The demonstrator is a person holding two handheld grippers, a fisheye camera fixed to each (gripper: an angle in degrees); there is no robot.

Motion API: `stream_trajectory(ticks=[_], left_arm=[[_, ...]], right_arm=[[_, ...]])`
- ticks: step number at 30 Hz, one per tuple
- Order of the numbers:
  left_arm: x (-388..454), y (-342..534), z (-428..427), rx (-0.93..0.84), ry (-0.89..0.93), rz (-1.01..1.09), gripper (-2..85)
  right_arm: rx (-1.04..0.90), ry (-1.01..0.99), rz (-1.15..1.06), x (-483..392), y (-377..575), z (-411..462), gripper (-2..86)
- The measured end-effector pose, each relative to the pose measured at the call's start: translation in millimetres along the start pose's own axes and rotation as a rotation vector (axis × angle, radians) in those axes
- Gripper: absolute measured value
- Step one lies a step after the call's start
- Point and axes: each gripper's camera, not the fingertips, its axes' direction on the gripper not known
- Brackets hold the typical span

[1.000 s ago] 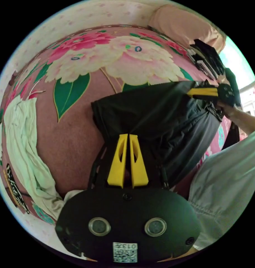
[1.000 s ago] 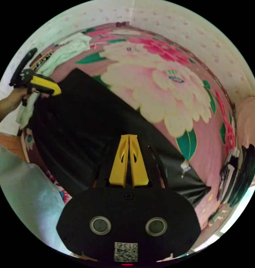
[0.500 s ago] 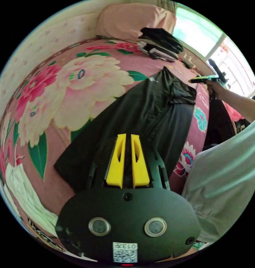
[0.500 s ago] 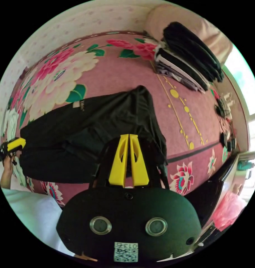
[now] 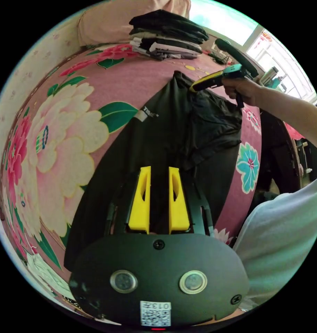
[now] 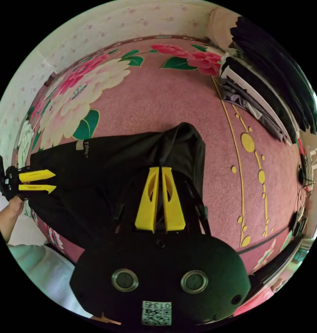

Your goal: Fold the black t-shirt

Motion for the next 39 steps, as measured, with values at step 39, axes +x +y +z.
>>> stream_trajectory(ticks=[39], left_arm=[[-56.6,-144.6,-61.2,0.177,0.145,-0.528,7.4]], right_arm=[[0.186,-0.214,-0.032,220.5,18.2,-16.2,6.6]])
